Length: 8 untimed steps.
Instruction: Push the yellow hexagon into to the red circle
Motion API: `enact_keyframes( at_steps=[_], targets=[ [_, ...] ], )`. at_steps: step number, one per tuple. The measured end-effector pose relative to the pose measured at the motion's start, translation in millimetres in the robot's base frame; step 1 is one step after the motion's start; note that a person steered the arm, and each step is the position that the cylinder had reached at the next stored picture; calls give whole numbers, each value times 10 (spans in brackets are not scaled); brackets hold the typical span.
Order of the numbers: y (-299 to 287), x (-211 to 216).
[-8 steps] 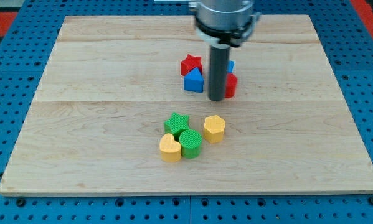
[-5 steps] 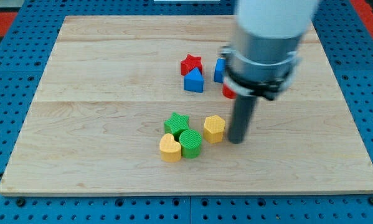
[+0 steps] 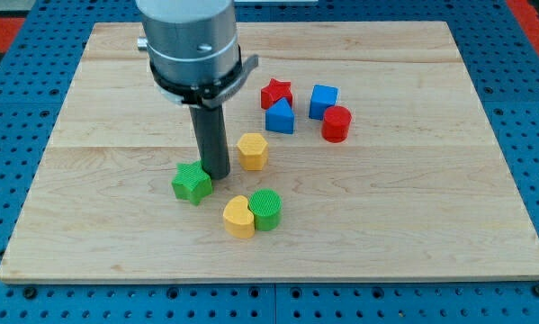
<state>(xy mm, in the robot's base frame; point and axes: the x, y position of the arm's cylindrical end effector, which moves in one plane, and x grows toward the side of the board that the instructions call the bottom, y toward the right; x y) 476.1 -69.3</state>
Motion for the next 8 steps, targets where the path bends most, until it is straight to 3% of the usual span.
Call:
enact_keyframes(
  at_steps=[3,6,7,8],
  targets=[
    [667,-102],
    [943,-689],
    [1168,-639],
    [817,-195]
  ],
)
